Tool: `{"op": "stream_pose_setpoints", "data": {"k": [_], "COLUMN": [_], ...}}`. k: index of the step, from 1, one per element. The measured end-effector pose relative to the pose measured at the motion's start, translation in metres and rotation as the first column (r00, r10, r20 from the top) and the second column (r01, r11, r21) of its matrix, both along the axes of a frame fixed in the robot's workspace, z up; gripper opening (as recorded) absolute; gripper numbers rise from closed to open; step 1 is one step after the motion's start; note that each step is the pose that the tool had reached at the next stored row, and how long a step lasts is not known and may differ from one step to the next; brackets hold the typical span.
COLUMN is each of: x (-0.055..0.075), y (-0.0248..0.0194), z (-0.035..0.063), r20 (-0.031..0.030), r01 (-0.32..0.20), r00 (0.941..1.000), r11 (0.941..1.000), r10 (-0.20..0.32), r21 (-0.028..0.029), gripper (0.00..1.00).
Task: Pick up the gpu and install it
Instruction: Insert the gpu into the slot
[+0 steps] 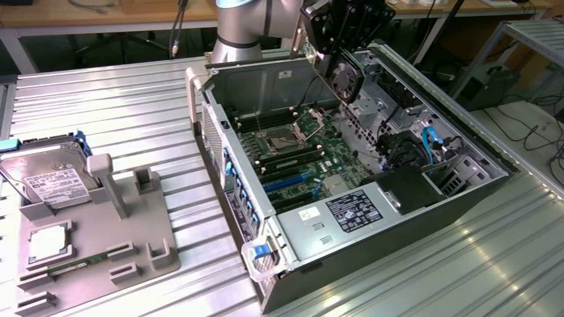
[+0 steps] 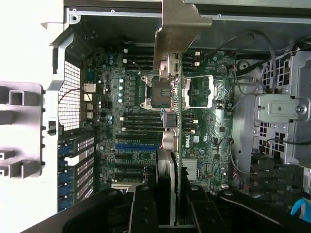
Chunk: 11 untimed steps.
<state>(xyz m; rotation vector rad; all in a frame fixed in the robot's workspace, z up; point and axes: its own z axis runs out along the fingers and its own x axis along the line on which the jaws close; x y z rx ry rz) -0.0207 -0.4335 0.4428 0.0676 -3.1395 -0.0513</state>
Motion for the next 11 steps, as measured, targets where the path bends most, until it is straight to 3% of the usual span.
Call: {"op": "stream_pose_setpoints", "data": {"k": [11], "x": [0.0], "y": [0.0], "z": [0.0], "r20": [0.0], "r01": [-0.071], "r00": [0.9975], "r11": [0.9975], "r10": [0.071], "r21": [0.0], "gripper": [0.28]}}
